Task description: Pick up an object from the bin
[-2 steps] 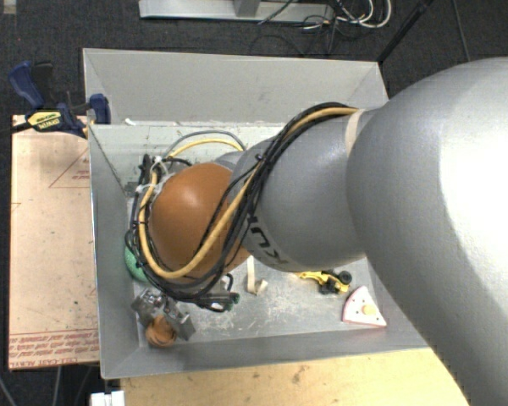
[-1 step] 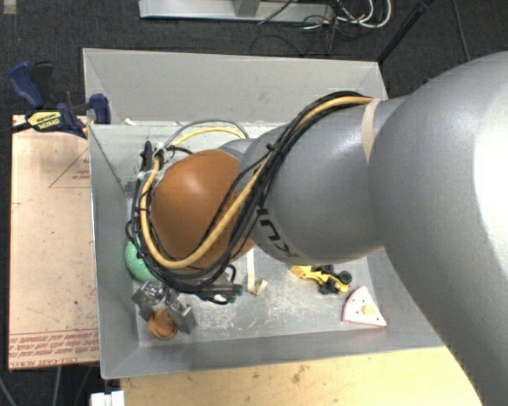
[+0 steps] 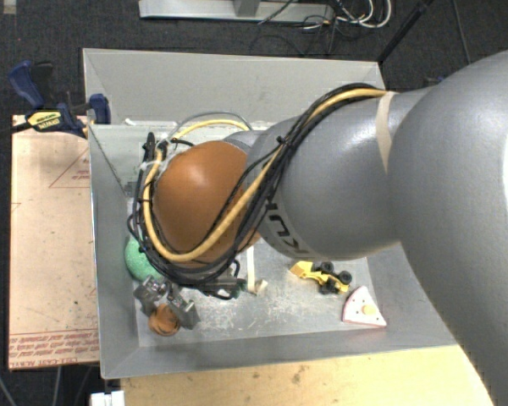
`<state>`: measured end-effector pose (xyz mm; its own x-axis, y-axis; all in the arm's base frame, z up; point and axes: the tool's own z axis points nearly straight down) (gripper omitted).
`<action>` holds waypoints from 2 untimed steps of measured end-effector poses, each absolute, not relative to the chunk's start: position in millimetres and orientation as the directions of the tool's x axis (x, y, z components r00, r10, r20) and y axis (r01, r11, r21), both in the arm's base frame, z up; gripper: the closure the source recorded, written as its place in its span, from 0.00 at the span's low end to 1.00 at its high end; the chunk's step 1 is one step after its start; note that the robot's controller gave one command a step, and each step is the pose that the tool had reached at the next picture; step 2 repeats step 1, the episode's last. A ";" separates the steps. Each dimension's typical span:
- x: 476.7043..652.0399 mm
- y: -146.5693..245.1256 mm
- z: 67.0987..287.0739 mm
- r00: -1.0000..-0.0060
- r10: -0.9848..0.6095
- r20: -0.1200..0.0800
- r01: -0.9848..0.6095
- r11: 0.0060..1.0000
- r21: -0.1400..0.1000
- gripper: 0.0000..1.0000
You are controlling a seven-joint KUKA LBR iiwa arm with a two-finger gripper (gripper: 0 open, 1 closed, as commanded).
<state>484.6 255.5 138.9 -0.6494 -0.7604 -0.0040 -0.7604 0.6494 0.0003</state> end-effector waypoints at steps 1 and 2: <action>485.1 256.7 118.2 -0.651 -0.759 -0.001 -0.759 0.651 0.002 1.00; 485.1 256.7 118.2 -0.651 -0.759 -0.001 -0.759 0.651 0.002 1.00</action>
Offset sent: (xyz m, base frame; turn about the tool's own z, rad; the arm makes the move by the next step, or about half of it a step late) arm 0.0000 0.0001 0.0002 0.0000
